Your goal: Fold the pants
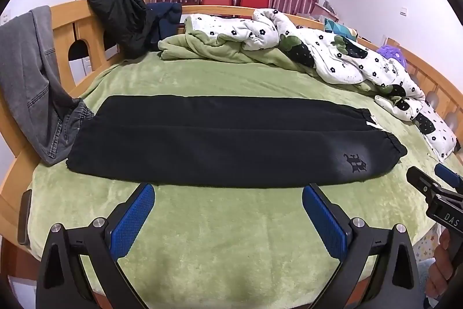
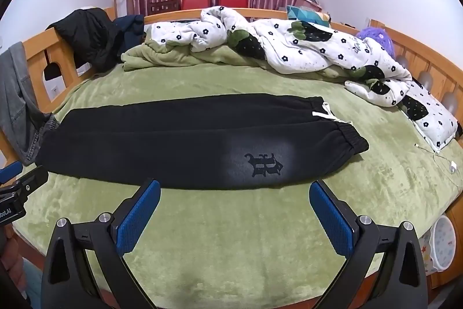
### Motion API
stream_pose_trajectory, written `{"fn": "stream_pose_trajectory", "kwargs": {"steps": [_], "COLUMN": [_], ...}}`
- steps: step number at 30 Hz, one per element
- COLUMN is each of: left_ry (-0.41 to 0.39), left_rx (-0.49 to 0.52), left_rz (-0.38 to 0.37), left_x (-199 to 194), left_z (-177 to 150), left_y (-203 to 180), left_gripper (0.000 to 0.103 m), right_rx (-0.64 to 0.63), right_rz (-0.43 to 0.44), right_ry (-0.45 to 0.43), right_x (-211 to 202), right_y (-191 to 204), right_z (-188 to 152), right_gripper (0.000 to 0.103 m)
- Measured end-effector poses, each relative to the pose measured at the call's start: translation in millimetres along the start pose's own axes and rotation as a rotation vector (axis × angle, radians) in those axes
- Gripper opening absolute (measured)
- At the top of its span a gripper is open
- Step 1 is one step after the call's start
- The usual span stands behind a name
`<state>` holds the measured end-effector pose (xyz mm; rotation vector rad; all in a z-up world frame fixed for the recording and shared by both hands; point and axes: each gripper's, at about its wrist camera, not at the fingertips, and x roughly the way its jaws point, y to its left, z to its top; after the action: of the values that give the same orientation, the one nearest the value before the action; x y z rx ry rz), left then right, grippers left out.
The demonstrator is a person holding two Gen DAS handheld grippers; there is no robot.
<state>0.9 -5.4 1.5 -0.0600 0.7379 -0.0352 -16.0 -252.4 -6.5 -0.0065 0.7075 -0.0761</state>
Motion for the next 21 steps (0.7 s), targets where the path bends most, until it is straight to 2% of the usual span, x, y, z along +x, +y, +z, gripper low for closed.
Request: {"fn": "stream_pose_trajectory", "kwargs": {"steps": [21], "left_ry": [-0.006], "left_rx": [-0.003], "left_rz": [-0.002], "left_x": [-0.6], "left_z": [-4.1], "left_y": [-1.1], "left_gripper": [0.103], "right_rx": [-0.003], "right_rz": [0.001], "right_ry": [0.003], "right_x": [-2.8], "right_y": [3.3], "right_z": [4.8], "right_gripper": [0.101]}}
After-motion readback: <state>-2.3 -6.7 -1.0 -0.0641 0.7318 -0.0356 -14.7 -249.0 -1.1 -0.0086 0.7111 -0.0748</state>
